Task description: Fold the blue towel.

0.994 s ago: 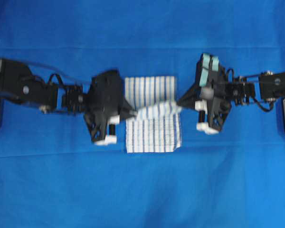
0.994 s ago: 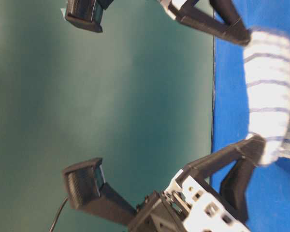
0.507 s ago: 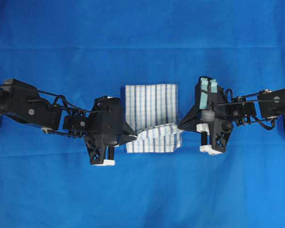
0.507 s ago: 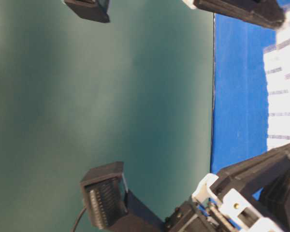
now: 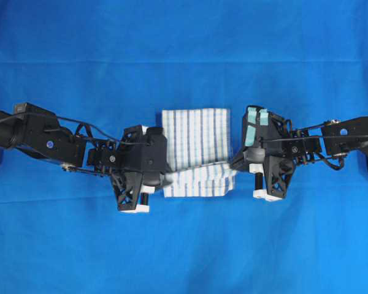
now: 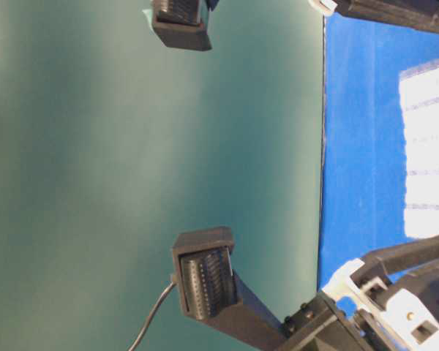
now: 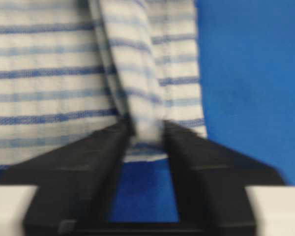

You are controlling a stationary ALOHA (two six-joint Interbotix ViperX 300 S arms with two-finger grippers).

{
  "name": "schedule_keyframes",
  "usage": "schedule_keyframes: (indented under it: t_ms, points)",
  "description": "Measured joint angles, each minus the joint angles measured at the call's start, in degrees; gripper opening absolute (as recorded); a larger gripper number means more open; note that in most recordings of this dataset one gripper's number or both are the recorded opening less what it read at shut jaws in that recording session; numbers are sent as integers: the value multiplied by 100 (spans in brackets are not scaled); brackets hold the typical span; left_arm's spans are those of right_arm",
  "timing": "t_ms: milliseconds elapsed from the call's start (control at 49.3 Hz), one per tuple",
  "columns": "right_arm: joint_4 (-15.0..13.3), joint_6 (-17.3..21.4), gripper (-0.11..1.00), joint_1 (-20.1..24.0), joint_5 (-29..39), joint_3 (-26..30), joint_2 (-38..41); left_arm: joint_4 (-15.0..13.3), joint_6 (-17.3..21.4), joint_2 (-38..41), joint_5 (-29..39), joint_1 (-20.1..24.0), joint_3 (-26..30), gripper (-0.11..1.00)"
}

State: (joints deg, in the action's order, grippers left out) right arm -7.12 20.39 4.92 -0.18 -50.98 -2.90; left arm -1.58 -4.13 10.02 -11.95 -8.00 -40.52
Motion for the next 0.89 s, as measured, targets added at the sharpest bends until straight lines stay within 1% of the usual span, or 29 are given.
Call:
schedule_keyframes:
  t_ms: [61,81,101,142,264,304,324,345,426,487,649,750,892]
  points:
    - [9,0,4,-9,0,0,0,0,0,0,0,0,0,54]
    - [0,0,5,0,0,0,-9,0,9,9,9,9,0,58]
    - [0,0,8,-9,0,9,0,9,18,0,9,9,0,60]
    - [9,18,20,0,0,18,-9,0,35,0,18,9,0,61]
    - [18,62,56,9,18,114,-9,0,79,-26,97,9,0,58]
    - [18,62,65,9,53,158,-9,0,88,-79,149,18,0,58]
    - [9,62,68,18,88,185,-26,0,97,-123,176,18,0,58]
    - [18,62,69,18,123,202,-44,0,97,-167,220,18,0,58]
    - [0,18,64,26,334,290,-229,0,132,-439,448,18,0,58]
    - [-26,-9,64,26,501,352,-439,0,185,-729,686,18,-9,58]
    - [-255,-9,65,26,896,396,-1107,0,308,-1468,1178,18,-132,58]
    - [-439,-18,65,26,1020,308,-1652,9,334,-1951,1327,18,-343,58]
    - [-580,-18,64,26,1037,-53,-2531,0,334,-2830,1354,35,-738,58]
